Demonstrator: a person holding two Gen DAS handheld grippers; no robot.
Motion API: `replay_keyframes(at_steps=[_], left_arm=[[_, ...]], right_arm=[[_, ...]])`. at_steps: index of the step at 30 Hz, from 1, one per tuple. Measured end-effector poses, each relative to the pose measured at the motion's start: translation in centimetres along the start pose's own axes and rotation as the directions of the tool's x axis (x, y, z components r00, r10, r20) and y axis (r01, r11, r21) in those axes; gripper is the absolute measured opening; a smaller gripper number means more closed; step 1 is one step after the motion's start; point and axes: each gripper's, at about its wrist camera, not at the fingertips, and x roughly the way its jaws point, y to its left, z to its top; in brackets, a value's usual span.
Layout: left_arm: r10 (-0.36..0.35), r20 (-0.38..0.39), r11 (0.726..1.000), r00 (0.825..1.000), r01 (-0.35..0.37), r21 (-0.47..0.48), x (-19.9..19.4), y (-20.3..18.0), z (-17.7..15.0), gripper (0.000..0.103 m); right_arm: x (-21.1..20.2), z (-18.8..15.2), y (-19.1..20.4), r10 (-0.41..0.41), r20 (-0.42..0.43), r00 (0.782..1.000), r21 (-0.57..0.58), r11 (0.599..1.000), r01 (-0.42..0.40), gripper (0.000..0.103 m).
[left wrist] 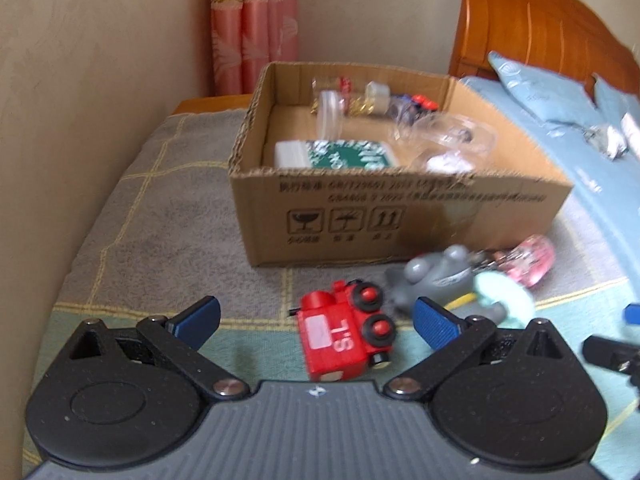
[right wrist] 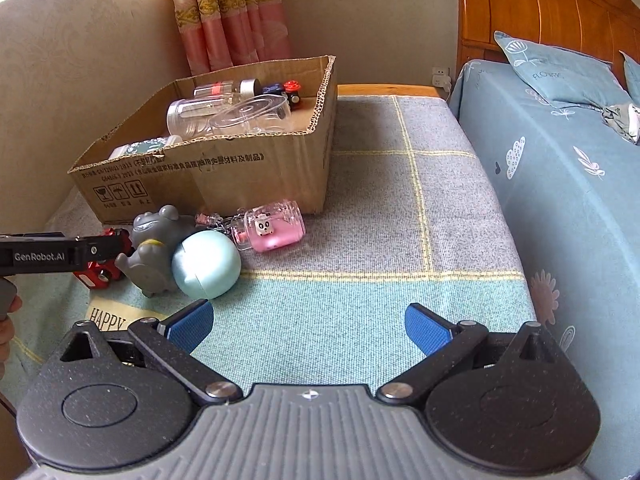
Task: Organize rigid objects
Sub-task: 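Grasp the red S.L toy train with the left tool while the right tool grasps the pink keychain jar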
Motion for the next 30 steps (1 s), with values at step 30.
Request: replay_keyframes(at_steps=[30], left_arm=[[0.064,-0.031,0.997,0.997,-0.065,-0.031,0.8,2.2,-2.2,0.103]], right_arm=[[6.5,4.8,2.3,-0.019,0.040,0.999,-0.360,0.932,0.033,0.089]])
